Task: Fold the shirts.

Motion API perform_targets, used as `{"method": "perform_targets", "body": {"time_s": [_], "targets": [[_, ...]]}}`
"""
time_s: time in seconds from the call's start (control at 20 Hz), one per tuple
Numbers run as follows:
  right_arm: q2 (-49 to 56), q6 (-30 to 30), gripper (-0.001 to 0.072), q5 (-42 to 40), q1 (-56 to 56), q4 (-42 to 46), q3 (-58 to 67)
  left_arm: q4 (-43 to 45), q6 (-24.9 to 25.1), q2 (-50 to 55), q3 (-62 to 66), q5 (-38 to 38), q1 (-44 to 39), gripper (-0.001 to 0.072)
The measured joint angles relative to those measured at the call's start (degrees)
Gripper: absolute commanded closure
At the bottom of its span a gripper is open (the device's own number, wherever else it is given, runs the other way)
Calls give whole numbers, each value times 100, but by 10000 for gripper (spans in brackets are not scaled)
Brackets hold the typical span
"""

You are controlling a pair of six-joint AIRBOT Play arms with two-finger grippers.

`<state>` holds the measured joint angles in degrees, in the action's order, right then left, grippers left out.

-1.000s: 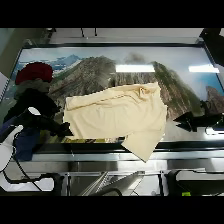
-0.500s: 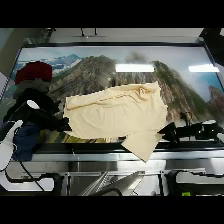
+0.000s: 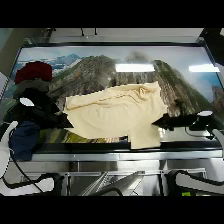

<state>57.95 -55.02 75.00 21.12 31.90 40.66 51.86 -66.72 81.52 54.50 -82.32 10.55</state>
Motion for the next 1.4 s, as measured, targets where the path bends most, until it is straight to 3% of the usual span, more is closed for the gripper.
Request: {"method": "perform_targets", "body": {"time_s": [0.4,0.7,0.85,1.0,1.2,1.4], "targets": [[-1565,-48,689,138,-35,-358,3412,-2371,181,-1897,1241,-496,457,691],[-2159,186,690,-688,-37,13,6085,-3285,-315,-3174,3014,-518,1141,691],[-2170,240,690,-1082,-37,577,6983,-3029,-535,-3447,3630,-470,1550,691],[-1825,236,691,-960,-37,758,7278,-2581,-745,-3353,3762,-442,1550,691],[-772,151,691,-238,-63,415,7031,-2096,-632,-2680,3254,-227,758,691],[474,236,691,11,-138,284,6363,-1279,-328,-1543,2879,599,-216,691]]}}
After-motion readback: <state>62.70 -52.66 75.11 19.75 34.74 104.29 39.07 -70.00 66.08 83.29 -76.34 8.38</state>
